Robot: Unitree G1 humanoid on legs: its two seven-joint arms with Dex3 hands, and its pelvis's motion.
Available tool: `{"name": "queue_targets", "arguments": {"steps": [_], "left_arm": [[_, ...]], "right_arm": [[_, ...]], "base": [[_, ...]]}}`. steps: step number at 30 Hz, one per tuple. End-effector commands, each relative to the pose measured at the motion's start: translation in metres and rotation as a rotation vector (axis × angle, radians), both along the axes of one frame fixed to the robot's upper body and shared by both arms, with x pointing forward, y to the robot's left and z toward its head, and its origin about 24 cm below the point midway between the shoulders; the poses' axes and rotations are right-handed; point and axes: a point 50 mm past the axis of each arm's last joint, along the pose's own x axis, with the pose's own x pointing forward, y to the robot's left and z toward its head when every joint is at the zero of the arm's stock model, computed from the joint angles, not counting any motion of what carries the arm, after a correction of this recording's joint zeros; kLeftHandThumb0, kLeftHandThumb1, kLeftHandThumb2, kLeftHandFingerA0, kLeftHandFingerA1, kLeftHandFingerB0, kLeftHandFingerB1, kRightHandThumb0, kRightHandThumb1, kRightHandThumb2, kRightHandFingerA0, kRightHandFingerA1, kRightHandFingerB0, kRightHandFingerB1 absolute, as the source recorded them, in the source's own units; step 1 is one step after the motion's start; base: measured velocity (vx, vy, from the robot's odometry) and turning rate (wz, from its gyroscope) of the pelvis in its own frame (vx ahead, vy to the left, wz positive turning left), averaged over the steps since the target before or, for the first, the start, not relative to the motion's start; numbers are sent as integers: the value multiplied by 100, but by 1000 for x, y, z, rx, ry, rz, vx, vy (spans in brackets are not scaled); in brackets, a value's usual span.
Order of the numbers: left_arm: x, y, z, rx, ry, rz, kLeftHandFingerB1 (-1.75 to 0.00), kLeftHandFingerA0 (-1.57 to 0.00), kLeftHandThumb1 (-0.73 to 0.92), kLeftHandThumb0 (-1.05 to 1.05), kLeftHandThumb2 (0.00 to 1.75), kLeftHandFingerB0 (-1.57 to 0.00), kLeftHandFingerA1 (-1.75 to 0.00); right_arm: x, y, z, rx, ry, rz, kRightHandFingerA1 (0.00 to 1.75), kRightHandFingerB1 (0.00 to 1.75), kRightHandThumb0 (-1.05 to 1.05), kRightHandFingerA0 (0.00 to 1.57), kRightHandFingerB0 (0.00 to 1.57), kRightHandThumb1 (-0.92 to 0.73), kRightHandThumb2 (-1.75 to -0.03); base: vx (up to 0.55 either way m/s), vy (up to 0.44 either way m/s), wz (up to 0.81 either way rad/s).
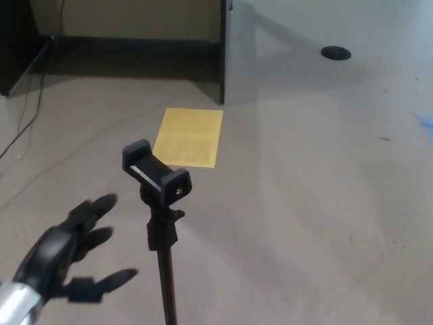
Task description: There is a tripod standing in front of the robot and the robot extends its left arm to grab it. It lifts the tripod and passes it to a person.
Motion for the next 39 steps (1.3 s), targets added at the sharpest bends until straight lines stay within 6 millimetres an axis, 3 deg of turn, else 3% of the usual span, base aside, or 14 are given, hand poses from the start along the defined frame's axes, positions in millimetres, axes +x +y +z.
{"name": "queue_targets", "arguments": {"steps": [1, 2, 4, 10, 11, 12, 14, 15, 22, 24, 26, 27, 38, 39], "left_arm": [[10, -13, 4, -62, 81, -55, -14, -10, 45, -57, 54, 0, -33], [12, -16, 4, -73, 89, -64, -11, -2, 37, -59, 76, 0, -36], [15, -25, 5, -80, 95, -99, -9, -2, 39, -63, 77, 0, -35], [12, -40, 4, -65, 123, -159, -13, -7, 45, -67, 55, 0, -30], [12, -41, 4, -66, 125, -163, -9, -5, 37, -63, 75, 0, -32], [11, -42, 4, -68, 127, -170, -11, -4, 45, -65, 55, 0, -29], [11, -47, 2, -74, 123, -192, -9, -4, 38, -62, 75, 0, -35], [12, -51, 2, -69, 134, -199, -13, -10, 45, -66, 57, 0, -33], [22, -64, 0, -102, 158, -203, -17, -18, 47, -63, 55, 0, -34], [25, -67, -5, -98, 194, -192, -11, -9, 39, -62, 69, -1, -41], [27, -66, -13, -98, 238, -171, -14, -16, 48, -61, 55, 0, -34], [28, -65, -16, -94, 249, -161, -12, -10, 39, -61, 74, 0, -43], [42, -63, -32, -79, 273, -82, -20, -22, 49, -51, 55, 0, -35], [44, -64, -32, -63, 273, -79, -17, -21, 39, -58, 74, 0, -47]], "right_arm": [[5, -1, 4, 16, -24, -4, 43, 37, -38, 65, 49, -70, -61], [5, -1, 4, 19, -23, -4, 45, 36, -38, 66, 48, -70, -61], [5, -1, 3, 14, -20, -3, 45, 37, -37, 67, 49, -70, -61], [3, -1, 3, 19, -19, -3, 42, 36, -39, 65, 47, -69, -62], [3, -1, 3, 16, -19, 1, 42, 36, -39, 65, 47, -69, -62], [3, -1, 3, 15, -20, 3, 42, 36, -39, 65, 47, -69, -62], [3, -1, 3, 23, -23, -4, 42, 36, -38, 64, 47, -69, -61], [3, -1, 3, 21, -21, -4, 42, 36, -38, 63, 47, -69, -61], [7, 1, 5, 32, -28, -2, 44, 36, -38, 65, 47, -69, -62], [7, 1, 5, 28, -34, 9, 44, 37, -39, 66, 48, -70, -60], [8, 1, 6, 19, -37, 19, 44, 37, -39, 67, 48, -70, -61], [8, 2, 6, 19, -37, 20, 44, 37, -39, 67, 48, -70, -61], [10, 8, 5, 29, -47, 37, 42, 36, -39, 64, 47, -69, -62], [10, 8, 5, 32, -47, 37, 42, 36, -40, 63, 47, -69, -62]], "base": [[0, 0, 0], [0, 0, 0], [0, 0, 0], [0, 0, 0], [0, 0, 0], [0, 0, 0], [0, 0, 0], [0, 0, 0], [0, 0, 0], [0, 0, 0], [0, 0, 0], [0, 0, 0], [0, 0, 0], [0, 0, 0]]}}
